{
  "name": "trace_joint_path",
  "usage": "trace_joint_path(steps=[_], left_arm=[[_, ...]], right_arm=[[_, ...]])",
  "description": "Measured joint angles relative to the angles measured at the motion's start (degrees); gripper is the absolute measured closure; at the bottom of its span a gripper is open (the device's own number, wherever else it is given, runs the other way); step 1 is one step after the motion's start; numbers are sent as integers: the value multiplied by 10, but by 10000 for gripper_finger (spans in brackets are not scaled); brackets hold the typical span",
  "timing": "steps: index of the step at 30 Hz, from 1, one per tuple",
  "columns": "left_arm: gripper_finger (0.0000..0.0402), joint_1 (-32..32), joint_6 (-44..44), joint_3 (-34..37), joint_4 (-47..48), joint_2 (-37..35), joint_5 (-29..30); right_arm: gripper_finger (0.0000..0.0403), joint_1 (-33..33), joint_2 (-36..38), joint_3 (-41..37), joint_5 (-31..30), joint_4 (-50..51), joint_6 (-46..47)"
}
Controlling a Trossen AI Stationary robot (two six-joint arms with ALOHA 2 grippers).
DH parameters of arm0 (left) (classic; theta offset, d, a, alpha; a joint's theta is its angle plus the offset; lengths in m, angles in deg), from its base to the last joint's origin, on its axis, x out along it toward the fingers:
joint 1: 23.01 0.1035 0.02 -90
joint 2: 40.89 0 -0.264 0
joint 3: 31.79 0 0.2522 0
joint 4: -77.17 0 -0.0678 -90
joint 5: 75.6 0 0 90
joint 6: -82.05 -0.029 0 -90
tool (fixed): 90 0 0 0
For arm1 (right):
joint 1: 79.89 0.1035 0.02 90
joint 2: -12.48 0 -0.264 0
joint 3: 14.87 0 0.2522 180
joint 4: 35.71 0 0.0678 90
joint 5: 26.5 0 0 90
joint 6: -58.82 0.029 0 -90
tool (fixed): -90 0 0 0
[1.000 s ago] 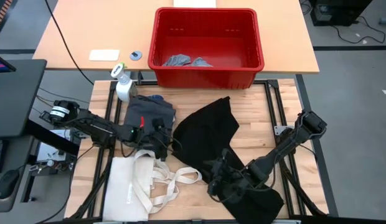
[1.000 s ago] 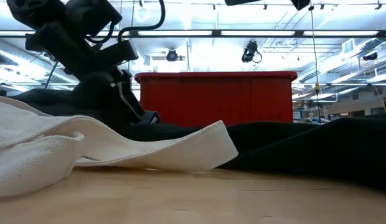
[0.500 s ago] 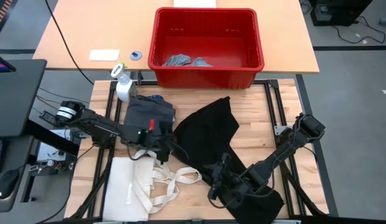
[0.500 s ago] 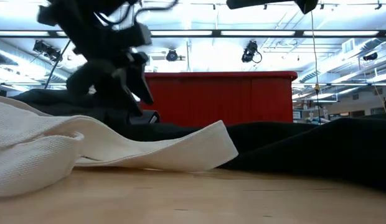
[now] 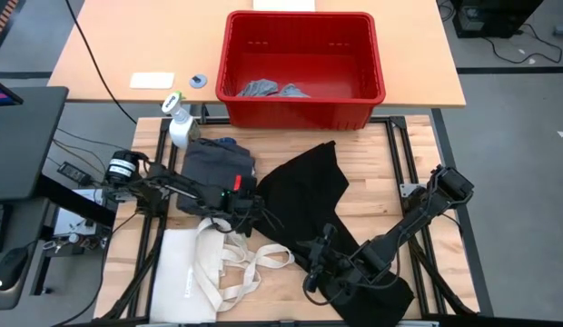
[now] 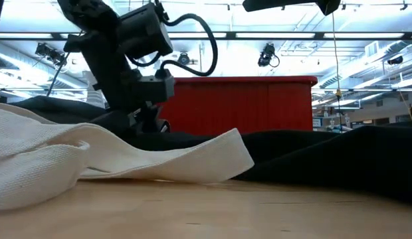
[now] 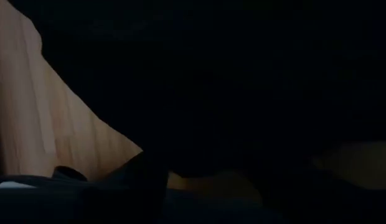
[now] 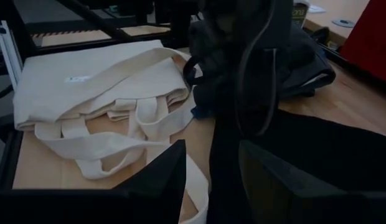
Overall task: Fold Laundry from Bin
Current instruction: Fold the black shirt
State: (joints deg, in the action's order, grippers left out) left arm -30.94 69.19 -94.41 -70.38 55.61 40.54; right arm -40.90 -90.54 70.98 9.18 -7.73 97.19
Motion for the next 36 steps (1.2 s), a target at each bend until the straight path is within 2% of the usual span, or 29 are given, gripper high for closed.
trace_joint_path(steps=[5,8,9,13,15,21,26,30,33,36], left_arm=[[303,-17,0,0,0,-10,21],[375,-34,3,0,13,-23,55],[386,-40,8,0,20,-30,73],[385,-55,54,0,38,-69,159],[384,-55,91,1,47,-93,180],[385,-61,163,1,72,-186,162],[385,-56,220,1,99,-265,125],[385,-50,239,1,101,-298,87],[385,-51,241,4,101,-307,79],[385,-50,238,9,93,-303,73]], right_arm=[[247,0,0,0,0,0,0],[247,0,0,0,0,1,2],[247,1,0,0,0,1,3],[247,6,0,0,0,4,4],[247,9,0,0,1,4,4],[247,19,0,0,20,23,12],[247,16,-16,-16,65,94,79],[247,-5,-27,-37,163,113,134],[248,-7,-29,-39,259,147,192],[251,6,-29,-38,322,194,232]])
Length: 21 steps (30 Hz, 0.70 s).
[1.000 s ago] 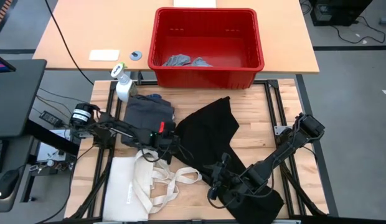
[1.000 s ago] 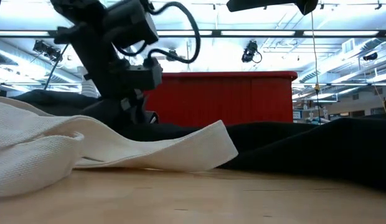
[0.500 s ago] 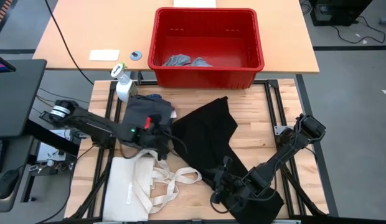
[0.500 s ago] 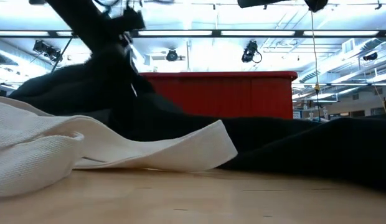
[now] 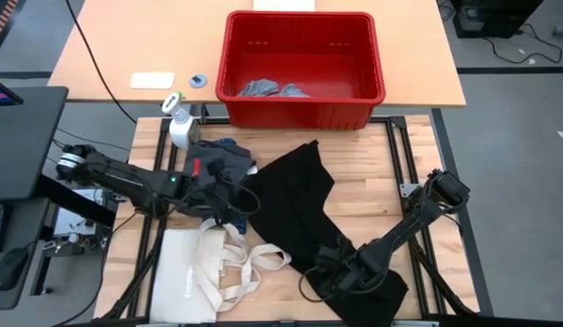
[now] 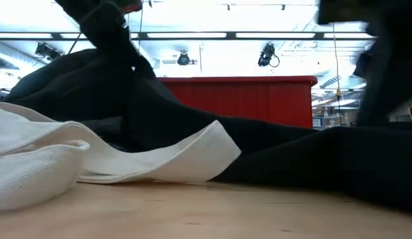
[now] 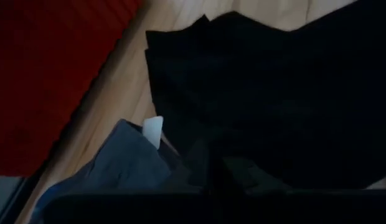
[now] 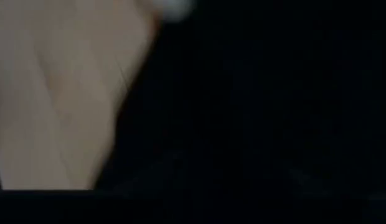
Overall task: Fold Laundry from Bin
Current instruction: Fold the black shirt
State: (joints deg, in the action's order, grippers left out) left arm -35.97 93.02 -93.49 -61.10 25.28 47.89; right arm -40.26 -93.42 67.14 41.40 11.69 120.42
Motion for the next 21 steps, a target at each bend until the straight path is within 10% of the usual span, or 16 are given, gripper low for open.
trace_joint_path(steps=[7,21], left_arm=[[385,-1,5,8,7,8,-5],[385,-1,-1,8,15,10,-30]], right_arm=[[252,30,0,0,148,52,58],[253,49,-12,-67,154,374,84]])
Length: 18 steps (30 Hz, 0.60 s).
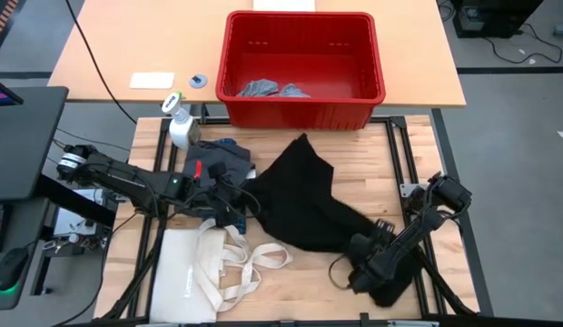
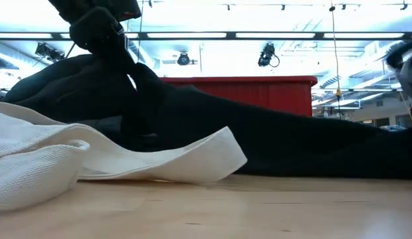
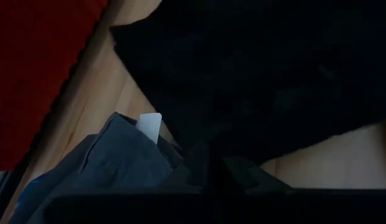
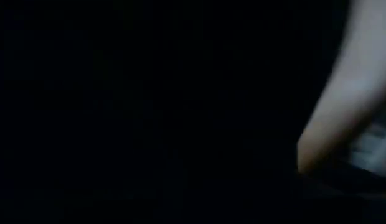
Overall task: Fold Laundry from Bin
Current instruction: Fold the black shirt
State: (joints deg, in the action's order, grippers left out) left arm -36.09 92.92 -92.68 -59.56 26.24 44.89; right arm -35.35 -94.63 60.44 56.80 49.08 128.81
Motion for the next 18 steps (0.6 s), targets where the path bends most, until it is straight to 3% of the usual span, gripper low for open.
trace_joint_path(steps=[4,8,13,18], left_arm=[[385,0,-1,0,1,0,-2],[385,0,-1,0,1,0,-2],[385,-3,-10,0,-4,0,-3],[374,-15,-7,0,-4,0,-7]], right_arm=[[253,-9,2,14,-24,145,41],[253,-1,4,68,-34,189,33],[253,25,6,147,-54,187,44],[253,63,7,182,-134,101,64]])
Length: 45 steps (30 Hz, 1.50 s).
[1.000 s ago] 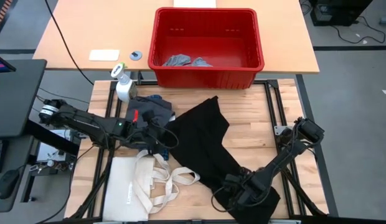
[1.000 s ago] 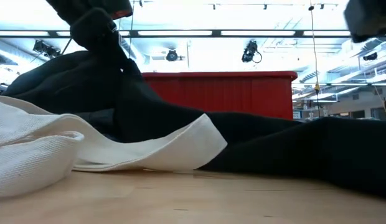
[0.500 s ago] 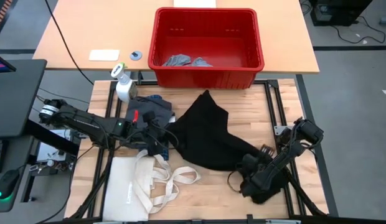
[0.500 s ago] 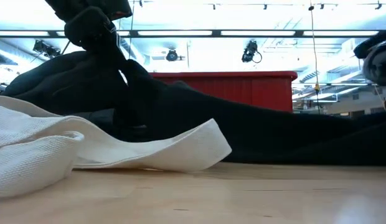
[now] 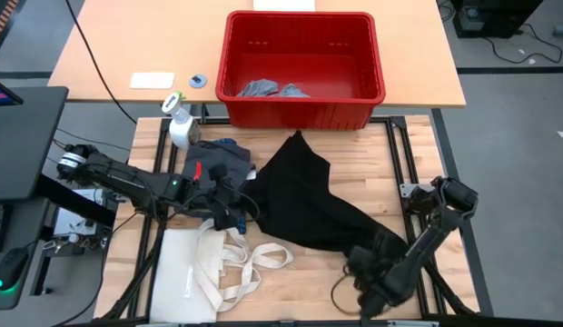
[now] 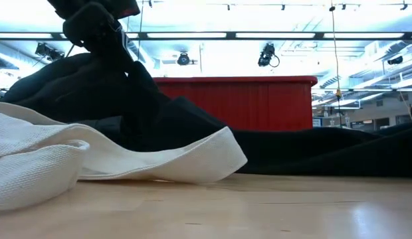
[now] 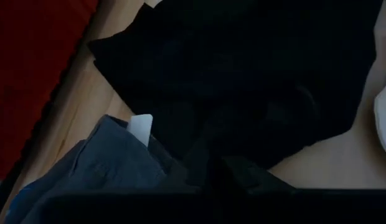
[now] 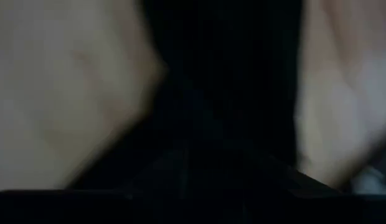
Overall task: Fold Laundry from Bin
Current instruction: Fold the black shirt
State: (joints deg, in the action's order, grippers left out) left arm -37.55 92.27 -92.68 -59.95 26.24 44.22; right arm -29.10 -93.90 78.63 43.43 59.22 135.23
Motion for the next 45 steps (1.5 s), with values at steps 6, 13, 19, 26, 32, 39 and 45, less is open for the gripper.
trace_joint_path(steps=[6,13,19,26,32,39,45], left_arm=[[276,-2,-25,0,0,0,25],[149,-2,-79,-2,-17,0,62],[132,-4,-69,-44,73,0,61],[151,-34,-42,-87,74,-1,-171],[176,-39,-55,-77,0,39,-140],[215,24,-66,-95,-24,135,-131],[225,91,-84,-152,50,229,-208]], right_arm=[[253,23,-4,0,-35,-95,13],[253,29,-4,0,-39,-100,51],[253,29,-4,0,-39,-102,59],[253,29,-4,0,-49,-101,65],[253,27,-4,0,-110,-104,61],[253,18,-4,0,-152,-107,45],[253,5,-4,0,-197,-114,44]])
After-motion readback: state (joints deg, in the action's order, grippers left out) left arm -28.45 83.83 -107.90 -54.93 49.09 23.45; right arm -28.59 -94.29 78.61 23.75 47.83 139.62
